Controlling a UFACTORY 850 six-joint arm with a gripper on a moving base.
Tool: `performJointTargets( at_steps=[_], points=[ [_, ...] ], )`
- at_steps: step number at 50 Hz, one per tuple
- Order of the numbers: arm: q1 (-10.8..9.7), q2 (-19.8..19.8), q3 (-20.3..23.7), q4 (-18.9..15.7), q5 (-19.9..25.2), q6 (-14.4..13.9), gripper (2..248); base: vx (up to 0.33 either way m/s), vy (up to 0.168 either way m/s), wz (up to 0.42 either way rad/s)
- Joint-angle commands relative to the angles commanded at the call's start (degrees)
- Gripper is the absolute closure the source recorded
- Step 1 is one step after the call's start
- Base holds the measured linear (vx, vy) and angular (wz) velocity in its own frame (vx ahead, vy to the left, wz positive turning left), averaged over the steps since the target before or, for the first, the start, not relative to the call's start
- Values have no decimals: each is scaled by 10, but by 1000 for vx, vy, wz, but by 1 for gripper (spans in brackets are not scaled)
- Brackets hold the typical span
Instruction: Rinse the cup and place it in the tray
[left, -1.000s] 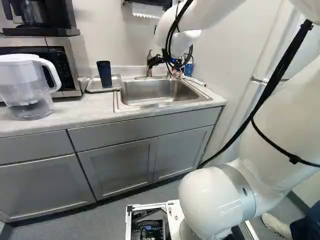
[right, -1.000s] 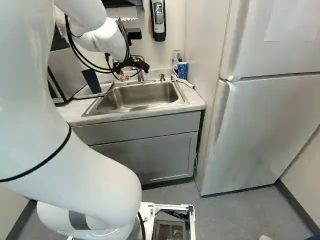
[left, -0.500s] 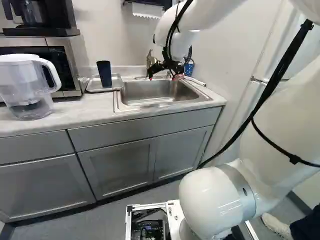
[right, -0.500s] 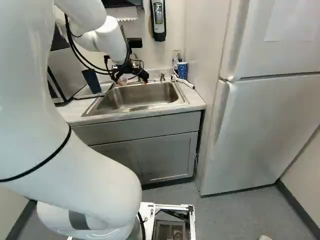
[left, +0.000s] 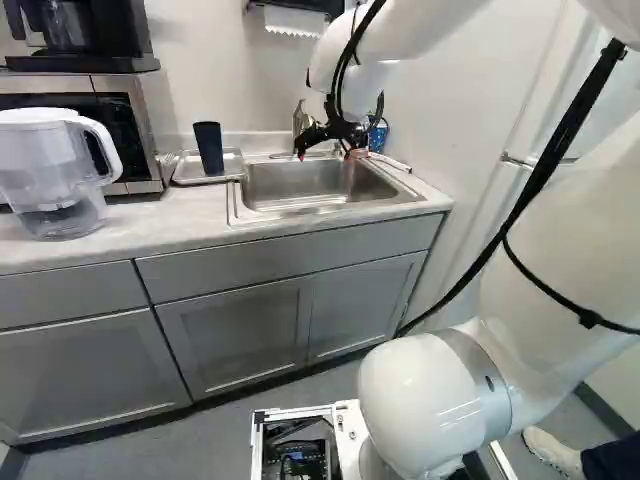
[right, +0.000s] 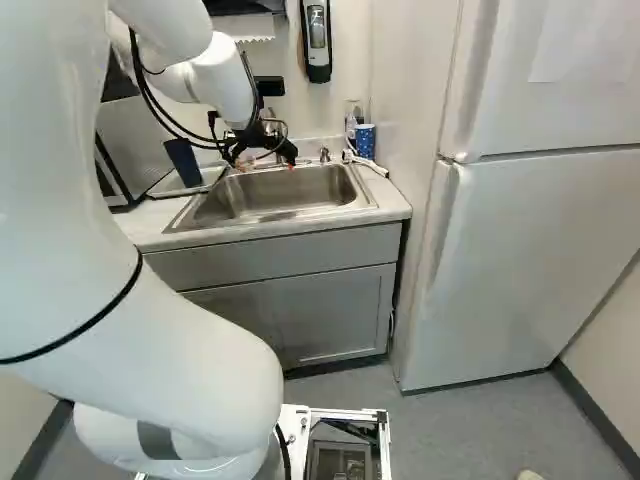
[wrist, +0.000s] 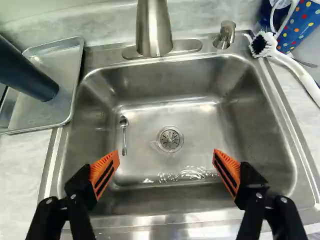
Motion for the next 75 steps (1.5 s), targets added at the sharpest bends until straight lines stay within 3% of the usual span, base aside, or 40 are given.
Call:
performJointTargets(
  at_steps=[41,75],
  points=[
    [0,0,0,0,0,0,3,-5,0,0],
    [0,0,0,0,0,0,3,-90,4,33]
  ],
)
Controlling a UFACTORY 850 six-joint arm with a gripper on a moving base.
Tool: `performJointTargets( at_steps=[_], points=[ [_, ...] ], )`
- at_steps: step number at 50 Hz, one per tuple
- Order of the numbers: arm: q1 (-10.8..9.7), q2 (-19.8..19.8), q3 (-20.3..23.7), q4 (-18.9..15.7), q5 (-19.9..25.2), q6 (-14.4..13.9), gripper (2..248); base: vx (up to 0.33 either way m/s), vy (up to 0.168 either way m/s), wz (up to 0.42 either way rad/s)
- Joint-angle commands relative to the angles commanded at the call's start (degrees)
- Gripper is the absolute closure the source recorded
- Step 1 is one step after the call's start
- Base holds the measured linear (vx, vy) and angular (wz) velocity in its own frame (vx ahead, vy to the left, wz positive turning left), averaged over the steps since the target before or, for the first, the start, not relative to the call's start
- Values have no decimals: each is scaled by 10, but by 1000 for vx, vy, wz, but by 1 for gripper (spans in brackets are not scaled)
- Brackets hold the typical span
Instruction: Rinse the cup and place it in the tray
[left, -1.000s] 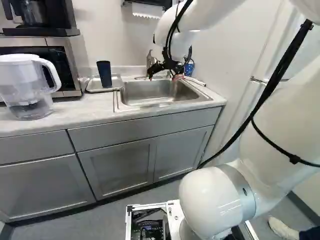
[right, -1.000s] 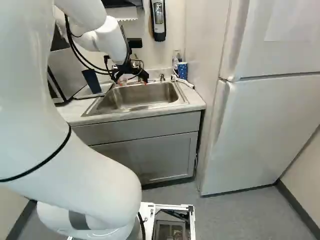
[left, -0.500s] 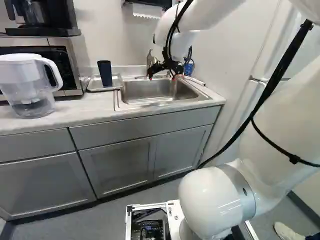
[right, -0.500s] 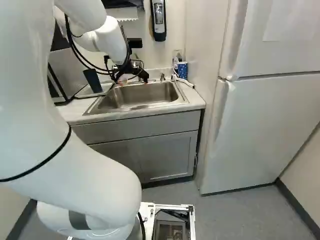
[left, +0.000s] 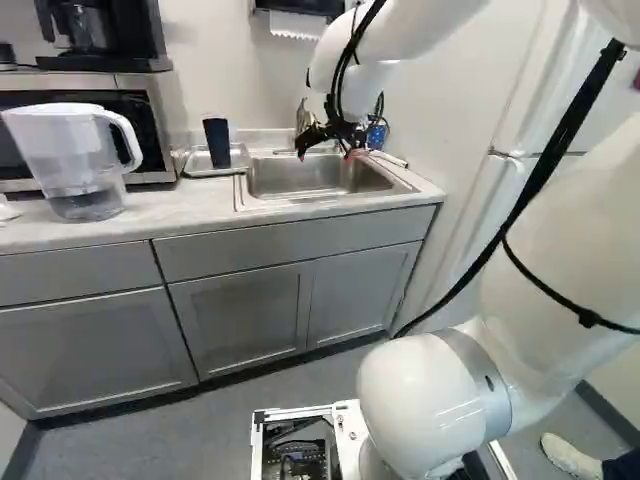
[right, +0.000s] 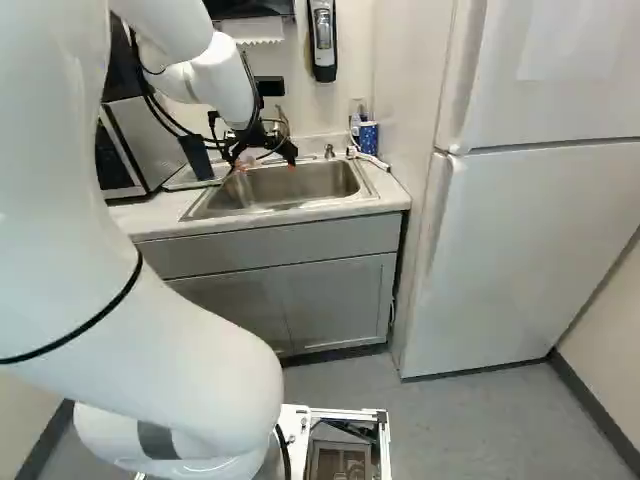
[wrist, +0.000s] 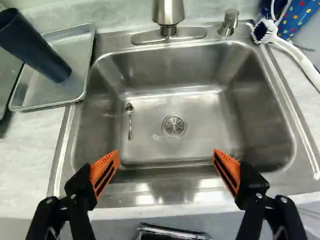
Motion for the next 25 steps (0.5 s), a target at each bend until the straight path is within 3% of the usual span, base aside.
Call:
performJointTargets(
  at_steps=[14,25],
  points=[
    [0,0,0,0,0,0,3,-130,29,159],
    [0,0,0,0,0,0,3,-154,2,31]
  ],
)
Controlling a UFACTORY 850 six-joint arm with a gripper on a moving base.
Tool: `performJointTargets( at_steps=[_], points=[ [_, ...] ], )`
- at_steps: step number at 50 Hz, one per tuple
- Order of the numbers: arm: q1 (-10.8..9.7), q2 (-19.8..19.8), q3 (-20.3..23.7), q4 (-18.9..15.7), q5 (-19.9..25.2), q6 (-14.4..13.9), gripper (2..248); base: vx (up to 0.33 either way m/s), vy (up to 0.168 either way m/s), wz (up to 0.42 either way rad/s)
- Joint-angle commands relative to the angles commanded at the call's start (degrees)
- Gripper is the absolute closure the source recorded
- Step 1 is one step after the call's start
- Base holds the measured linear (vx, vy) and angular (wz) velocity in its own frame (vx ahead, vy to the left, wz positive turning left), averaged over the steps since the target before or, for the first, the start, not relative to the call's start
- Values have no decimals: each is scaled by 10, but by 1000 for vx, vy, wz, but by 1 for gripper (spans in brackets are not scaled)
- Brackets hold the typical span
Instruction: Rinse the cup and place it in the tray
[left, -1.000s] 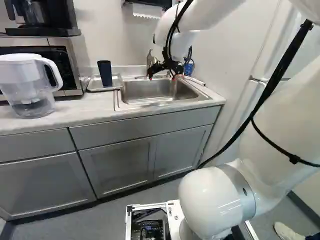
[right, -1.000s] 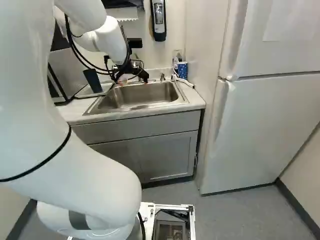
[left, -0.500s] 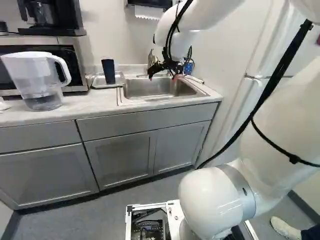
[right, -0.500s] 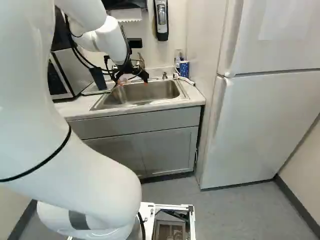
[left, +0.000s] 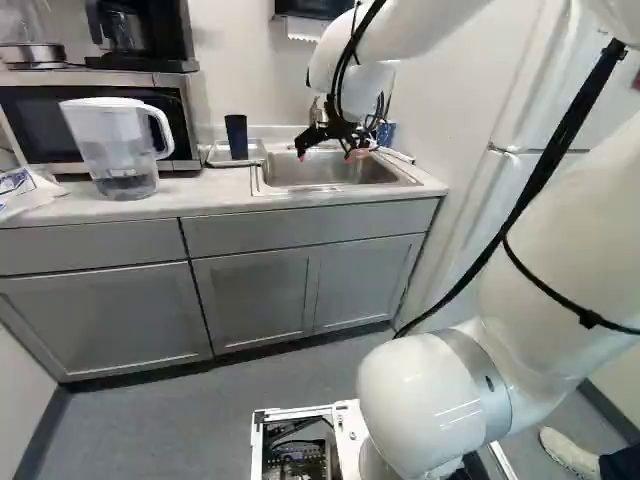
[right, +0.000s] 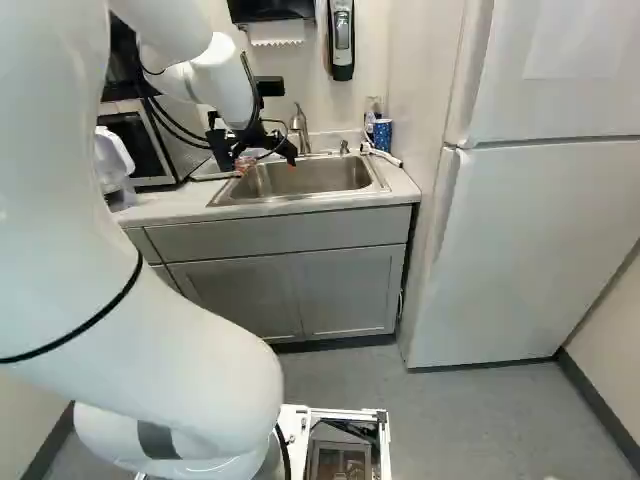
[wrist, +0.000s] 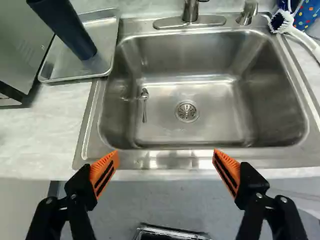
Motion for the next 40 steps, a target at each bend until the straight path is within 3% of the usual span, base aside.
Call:
performJointTargets(
  at_steps=[40],
  points=[
    [0,0,0,0,0,0,3,-172,3,19]
  ],
)
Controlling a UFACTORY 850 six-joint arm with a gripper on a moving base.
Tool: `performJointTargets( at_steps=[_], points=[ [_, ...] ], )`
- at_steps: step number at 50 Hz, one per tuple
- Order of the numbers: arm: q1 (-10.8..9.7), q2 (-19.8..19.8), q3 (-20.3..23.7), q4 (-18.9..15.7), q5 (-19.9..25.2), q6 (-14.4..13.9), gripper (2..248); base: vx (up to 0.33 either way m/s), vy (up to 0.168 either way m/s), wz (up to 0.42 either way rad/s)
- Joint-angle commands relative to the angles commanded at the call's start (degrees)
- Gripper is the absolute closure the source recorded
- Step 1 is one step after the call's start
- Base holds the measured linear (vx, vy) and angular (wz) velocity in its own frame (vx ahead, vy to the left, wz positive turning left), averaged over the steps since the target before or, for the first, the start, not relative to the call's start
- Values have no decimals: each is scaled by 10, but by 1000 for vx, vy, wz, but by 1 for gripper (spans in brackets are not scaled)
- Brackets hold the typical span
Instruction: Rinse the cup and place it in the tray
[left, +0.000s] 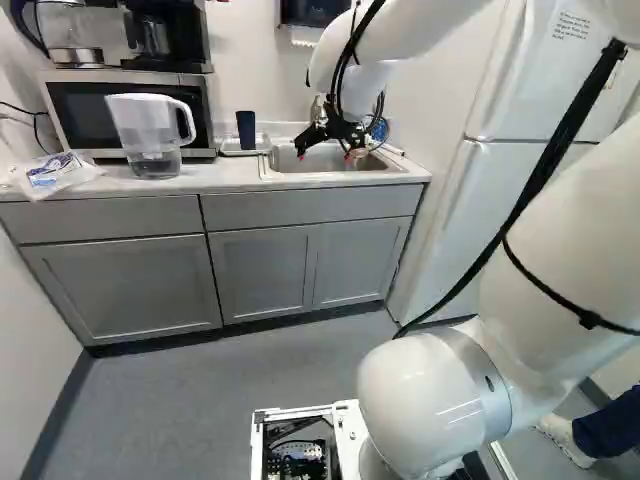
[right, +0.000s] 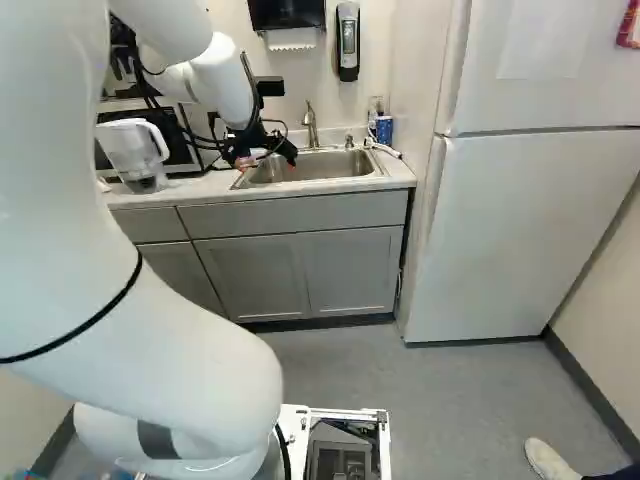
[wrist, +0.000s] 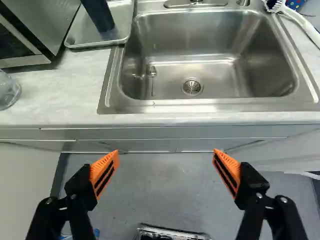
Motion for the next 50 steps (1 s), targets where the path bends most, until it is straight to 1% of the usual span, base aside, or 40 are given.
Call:
performJointTargets(
  at_steps=[19,50],
  points=[
    [0,0,0,0,0,0,3,-155,3,18],
    [0,0,0,0,0,0,3,-1,0,0]
  ],
)
